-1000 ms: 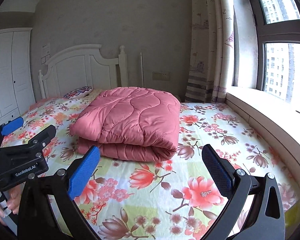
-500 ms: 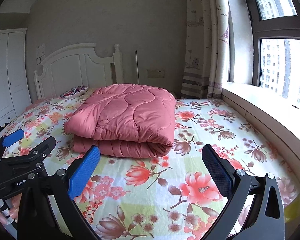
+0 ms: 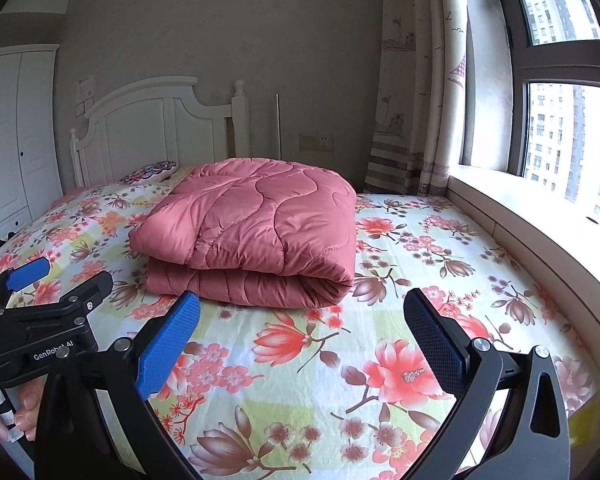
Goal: Fold large clothes
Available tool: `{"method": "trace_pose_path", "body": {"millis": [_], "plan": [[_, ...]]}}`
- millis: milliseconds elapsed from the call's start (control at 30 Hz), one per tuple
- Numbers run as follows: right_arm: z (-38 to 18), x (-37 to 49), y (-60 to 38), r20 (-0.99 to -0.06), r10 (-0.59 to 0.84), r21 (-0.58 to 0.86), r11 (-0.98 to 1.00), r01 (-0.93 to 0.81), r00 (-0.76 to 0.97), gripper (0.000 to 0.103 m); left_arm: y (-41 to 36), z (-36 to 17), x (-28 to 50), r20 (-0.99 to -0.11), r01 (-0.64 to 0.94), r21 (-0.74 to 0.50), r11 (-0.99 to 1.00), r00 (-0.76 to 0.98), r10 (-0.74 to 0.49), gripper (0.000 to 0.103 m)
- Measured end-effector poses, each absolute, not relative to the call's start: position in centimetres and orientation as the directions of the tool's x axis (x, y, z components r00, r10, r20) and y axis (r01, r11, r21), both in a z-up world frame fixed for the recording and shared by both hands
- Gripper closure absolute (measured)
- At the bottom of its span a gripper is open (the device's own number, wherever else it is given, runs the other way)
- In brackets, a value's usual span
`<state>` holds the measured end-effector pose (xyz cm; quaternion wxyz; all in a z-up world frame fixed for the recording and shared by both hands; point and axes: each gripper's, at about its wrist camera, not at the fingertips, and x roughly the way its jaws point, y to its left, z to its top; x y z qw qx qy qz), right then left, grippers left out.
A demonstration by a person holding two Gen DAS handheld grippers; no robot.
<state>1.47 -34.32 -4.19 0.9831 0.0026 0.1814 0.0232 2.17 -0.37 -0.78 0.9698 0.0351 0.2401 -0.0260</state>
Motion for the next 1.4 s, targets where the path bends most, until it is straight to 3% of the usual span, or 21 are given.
{"method": "trace_pose_path", "body": {"millis": [533, 1400], "plan": [[-4.4, 1.6, -33.9, -0.364, 0.048, 0.009, 0.999, -0.049, 0.930, 0.004, -0.3, -0.9, 2.1, -0.466, 0.064, 0.060, 0.996, 0.884, -0.029, 0.002], [-4.0, 1.0, -33.3, -0.337, 0.054, -0.003, 0.998, -0.058, 0.940, 0.004, -0.4, 0.1, 0.7, -0.390, 0.070, 0.096, 0.993, 0.920, -0.027, 0.002]]}}
